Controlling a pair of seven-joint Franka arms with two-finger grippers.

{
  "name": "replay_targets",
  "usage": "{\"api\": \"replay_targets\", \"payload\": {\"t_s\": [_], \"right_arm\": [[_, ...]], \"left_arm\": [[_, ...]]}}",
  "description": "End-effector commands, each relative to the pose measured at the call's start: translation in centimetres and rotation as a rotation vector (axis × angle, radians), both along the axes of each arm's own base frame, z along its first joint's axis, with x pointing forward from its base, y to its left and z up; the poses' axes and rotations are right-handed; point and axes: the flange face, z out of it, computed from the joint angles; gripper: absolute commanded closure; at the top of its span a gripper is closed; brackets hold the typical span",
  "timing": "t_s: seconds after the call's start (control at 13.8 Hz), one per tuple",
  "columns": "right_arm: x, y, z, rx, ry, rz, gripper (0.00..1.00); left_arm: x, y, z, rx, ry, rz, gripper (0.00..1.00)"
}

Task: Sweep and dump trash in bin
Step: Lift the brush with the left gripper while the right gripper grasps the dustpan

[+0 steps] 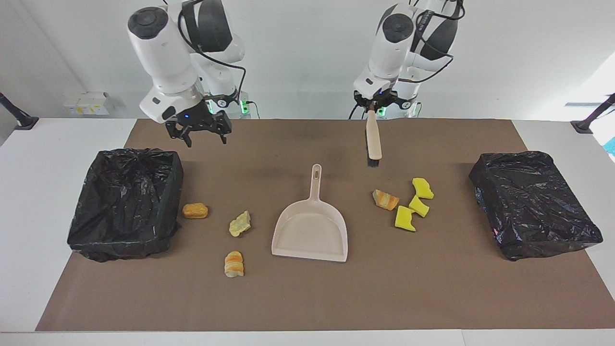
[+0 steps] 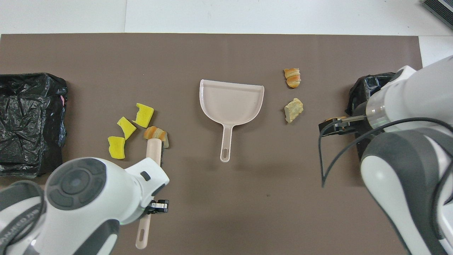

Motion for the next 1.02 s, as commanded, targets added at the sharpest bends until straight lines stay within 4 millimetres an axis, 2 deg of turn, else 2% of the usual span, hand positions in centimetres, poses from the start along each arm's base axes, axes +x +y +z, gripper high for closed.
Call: {"api": "replay_targets", "payload": {"t_s": [0.0,0.15,0.29,0.51,0.65,0.87,0.94], "right_arm": [[-0.8,5.3,-1.2,0.046,-0.03,-0.089,0.0],[-0.8,11.5,-3.3,0.058,-0.066,-0.152,0.0],[-0.8,17.2,-5.9,0.075,-0.103,-0.175,0.0],[-1.8,23.8,-10.2,0.031,-0.176,-0.16,0.0],[-1.1,25.1,-13.7,0.006,-0.221,-0.162,0.0],[-1.4,26.1,-17.8,-0.065,-0.238,-0.136,0.0],[-1.5,26.1,-18.4,-0.073,-0.241,-0.126,0.0]], "left_arm": [[5.8,5.7,-0.7,0.004,-0.019,0.043,1.0],[9.9,10.7,-0.7,0.008,-0.09,0.087,1.0],[12.6,15.7,-2.5,0.023,-0.086,0.09,1.0],[14.1,19.1,-6.7,0.053,-0.041,0.131,1.0],[13.6,19.0,-9.7,0.068,-0.037,0.204,1.0],[12.9,19.0,-11.8,0.073,-0.02,0.225,1.0],[12.5,18.7,-12.3,0.073,-0.021,0.219,1.0]]}}
